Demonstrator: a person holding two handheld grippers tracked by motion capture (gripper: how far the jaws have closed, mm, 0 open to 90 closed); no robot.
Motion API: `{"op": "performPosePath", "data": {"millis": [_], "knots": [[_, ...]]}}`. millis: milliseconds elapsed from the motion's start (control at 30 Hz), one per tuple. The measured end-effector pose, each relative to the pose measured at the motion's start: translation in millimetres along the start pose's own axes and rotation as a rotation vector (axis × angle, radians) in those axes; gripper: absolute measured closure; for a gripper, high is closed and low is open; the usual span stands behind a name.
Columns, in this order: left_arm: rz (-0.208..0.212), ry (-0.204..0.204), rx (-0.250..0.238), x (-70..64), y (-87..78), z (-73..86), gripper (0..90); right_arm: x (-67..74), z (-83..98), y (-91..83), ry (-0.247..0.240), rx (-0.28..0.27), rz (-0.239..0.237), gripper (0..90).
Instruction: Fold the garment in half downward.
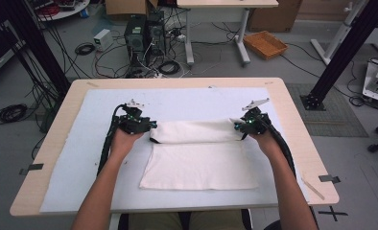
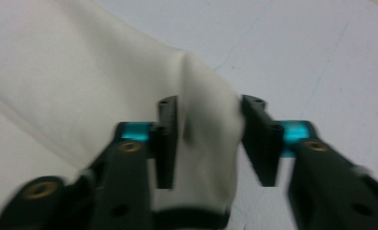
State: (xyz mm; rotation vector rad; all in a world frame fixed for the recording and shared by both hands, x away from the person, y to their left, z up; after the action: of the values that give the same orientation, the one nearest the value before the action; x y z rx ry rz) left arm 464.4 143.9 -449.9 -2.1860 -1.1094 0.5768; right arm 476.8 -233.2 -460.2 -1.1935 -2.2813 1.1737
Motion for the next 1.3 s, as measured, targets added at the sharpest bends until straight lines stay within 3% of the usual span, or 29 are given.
{"op": "performPosePath", "data": {"millis": [133,267,333,567,700,733,800,967,1167,1300], "knots": [[0.008,0.003,0.014,-1.3,-15.5,6.0,55.0,-0.9,5.4,-17.1,0.027,-0.020,0.006,32.5],[0.036,-0.005,0.030,-6.1,-22.7,21.1,54.1,1.1,13.2,-34.8,0.031,-0.056,-0.004,27.4],[0.046,-0.010,0.058,-8.3,-18.7,31.7,54.1,3.4,18.4,-37.2,0.037,-0.045,-0.016,28.0],[0.078,-0.025,0.073,-16.9,-1.1,46.6,55.2,7.7,32.2,-19.5,0.077,-0.001,-0.032,41.4],[0.090,-0.003,0.066,-20.4,3.2,45.7,72.0,7.5,32.1,-11.4,0.100,-0.005,-0.033,50.8],[0.088,0.010,0.060,-21.5,4.3,45.4,75.7,8.6,31.8,-8.1,0.094,-0.007,-0.053,63.2],[0.085,0.023,0.043,-22.8,3.2,44.4,81.8,11.0,30.9,-7.0,0.063,-0.009,-0.056,78.9],[0.108,0.044,-0.026,-28.2,-12.7,41.3,83.0,25.1,31.2,-17.9,-0.023,-0.022,-0.044,81.9],[0.142,0.065,-0.060,-37.0,-31.5,48.4,82.9,43.7,42.3,-37.8,-0.038,-0.073,-0.078,81.9],[0.192,0.089,-0.093,-49.3,-51.1,63.4,82.9,60.9,58.9,-55.8,-0.068,-0.102,-0.101,81.9]]}}
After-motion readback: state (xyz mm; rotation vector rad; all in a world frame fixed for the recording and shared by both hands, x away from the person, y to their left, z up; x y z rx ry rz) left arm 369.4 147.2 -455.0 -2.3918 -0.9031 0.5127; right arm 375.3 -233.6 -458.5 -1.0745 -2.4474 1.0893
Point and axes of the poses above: each handheld gripper's, and its own axes: y roughly forward along the jaws, z roughly out of its underside, x roughly to its left, the point moved 7 cm from there along y, roughly forward along the jaws, and after that the axes turned 3 degrees about x, right-handed, at the moved point
